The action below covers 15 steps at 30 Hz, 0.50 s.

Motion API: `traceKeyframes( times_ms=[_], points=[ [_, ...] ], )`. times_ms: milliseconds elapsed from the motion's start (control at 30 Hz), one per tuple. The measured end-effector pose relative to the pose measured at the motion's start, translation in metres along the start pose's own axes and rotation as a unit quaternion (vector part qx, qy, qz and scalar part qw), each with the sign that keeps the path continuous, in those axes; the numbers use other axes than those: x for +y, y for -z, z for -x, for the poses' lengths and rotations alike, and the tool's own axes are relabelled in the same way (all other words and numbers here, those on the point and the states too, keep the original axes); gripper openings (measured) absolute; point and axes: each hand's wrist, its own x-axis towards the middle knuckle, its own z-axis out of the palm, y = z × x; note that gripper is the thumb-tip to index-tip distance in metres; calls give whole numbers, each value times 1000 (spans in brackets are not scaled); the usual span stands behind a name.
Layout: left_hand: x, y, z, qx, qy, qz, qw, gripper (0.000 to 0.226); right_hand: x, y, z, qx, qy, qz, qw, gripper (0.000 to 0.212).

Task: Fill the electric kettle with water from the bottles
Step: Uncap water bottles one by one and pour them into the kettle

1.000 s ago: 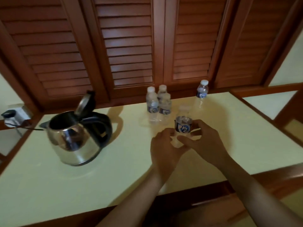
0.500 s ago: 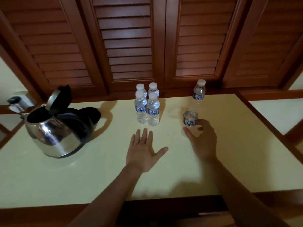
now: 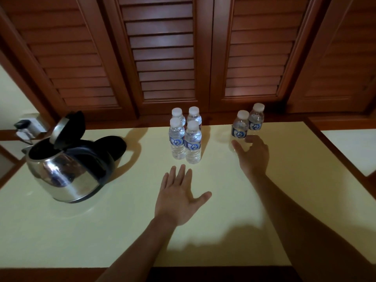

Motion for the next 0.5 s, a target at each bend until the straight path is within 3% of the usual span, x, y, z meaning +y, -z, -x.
traceKeyframes(
  times_ms=[500],
  points=[
    [0,-1,-5,6,4,8,1000,104,-7,-7,-24,-4,-20,32,999,41]
  ],
)
